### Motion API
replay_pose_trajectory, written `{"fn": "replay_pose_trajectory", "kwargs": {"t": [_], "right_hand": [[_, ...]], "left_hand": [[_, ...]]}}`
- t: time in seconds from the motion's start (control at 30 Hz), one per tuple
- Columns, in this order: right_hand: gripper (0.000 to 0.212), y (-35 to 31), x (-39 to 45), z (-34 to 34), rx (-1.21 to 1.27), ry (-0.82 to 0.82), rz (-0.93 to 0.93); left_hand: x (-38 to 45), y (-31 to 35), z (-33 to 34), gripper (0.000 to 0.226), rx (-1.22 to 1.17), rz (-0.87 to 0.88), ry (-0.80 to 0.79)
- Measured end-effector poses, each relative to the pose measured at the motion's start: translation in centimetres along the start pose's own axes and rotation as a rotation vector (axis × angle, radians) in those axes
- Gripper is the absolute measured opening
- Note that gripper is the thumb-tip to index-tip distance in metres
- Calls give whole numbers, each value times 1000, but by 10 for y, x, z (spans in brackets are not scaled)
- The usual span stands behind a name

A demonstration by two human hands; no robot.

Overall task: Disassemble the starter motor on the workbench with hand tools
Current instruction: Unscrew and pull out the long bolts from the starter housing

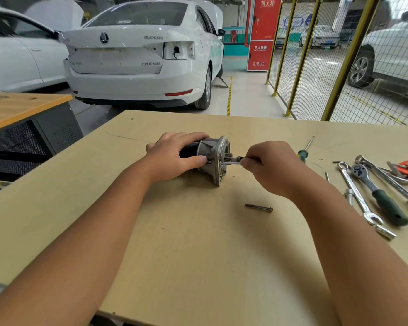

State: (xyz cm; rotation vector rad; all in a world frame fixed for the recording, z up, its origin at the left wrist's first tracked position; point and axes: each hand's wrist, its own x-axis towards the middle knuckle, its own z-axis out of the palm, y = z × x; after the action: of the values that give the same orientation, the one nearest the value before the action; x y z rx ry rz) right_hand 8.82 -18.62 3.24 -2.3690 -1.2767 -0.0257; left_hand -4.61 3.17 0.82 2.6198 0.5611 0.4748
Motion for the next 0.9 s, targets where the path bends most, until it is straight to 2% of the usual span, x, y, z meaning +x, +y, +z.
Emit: {"fn": "replay_pose_trajectory", "kwargs": {"t": [0.13,0.2,0.4,0.53,0.73,0.9], "right_hand": [[9,-4,-4,2,-152,64,16],[11,-4,-5,2,-130,96,11],[15,-1,-2,5,128,51,22],[29,0,0,5,29,-10,21],[12,-6,-4,5,-106,95,18],[16,-3,-2,8,43,94,-7]], "left_hand": [[-1,0,-1,59,-1,7,2],[-1,1,-1,59,-4,7,1],[-1,1,-1,60,0,7,0],[0,1,0,60,3,6,7],[0,2,0,60,6,8,4],[0,2,0,59,0,4,1]]}}
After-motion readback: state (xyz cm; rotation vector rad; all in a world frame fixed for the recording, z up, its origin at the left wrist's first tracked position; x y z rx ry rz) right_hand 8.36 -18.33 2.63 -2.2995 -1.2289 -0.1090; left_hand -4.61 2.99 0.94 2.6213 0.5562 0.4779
